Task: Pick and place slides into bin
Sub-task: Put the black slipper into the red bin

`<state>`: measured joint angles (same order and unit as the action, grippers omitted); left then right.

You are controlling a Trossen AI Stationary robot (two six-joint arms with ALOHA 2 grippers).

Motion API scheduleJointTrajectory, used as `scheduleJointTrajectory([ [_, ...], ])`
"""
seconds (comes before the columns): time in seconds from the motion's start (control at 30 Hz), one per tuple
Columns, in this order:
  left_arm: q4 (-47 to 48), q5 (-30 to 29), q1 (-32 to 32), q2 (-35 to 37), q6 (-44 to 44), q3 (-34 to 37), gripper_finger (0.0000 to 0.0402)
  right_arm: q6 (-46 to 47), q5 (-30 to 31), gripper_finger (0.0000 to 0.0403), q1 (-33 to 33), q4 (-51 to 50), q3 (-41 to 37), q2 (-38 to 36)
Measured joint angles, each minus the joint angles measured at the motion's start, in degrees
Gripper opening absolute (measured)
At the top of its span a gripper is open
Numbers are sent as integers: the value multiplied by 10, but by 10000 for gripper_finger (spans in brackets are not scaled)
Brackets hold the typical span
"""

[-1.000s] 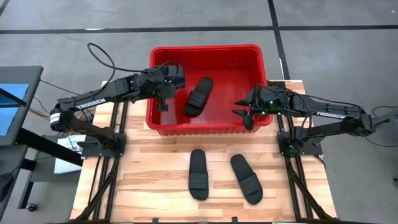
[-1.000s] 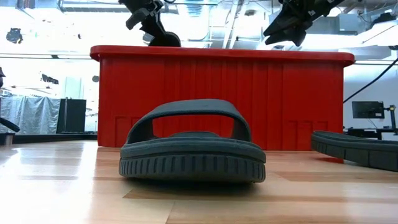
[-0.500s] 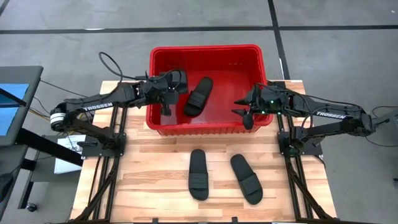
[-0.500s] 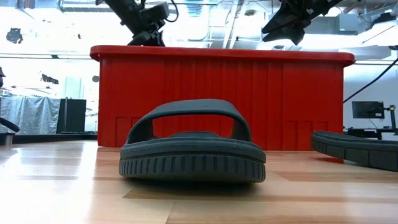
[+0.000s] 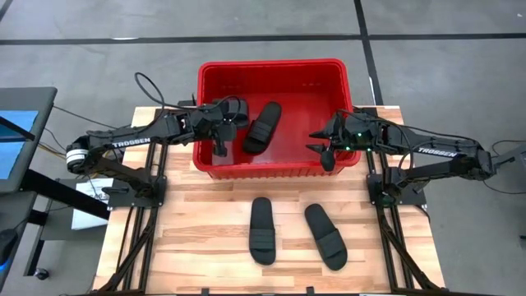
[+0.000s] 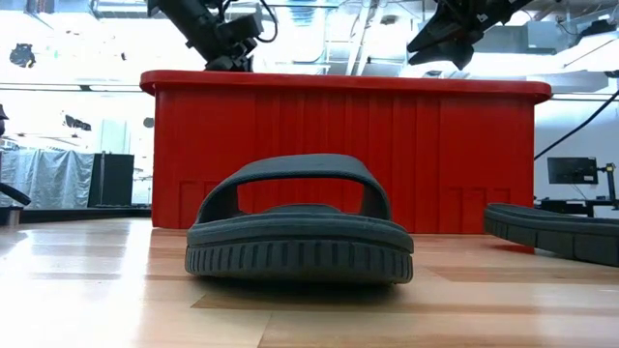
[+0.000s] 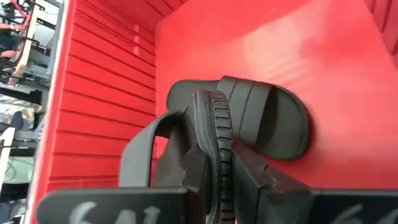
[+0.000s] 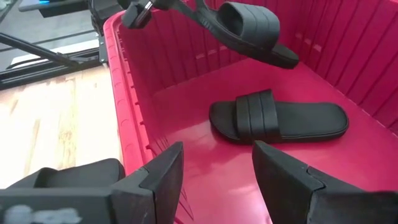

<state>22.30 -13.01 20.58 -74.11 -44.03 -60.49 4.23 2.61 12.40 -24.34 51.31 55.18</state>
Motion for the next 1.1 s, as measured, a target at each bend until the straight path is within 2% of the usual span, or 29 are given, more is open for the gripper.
scheduleJointTrajectory([
  [1.1,5,13,7,0,25,0,28,-17,-2,182,0,-1,0,0],
])
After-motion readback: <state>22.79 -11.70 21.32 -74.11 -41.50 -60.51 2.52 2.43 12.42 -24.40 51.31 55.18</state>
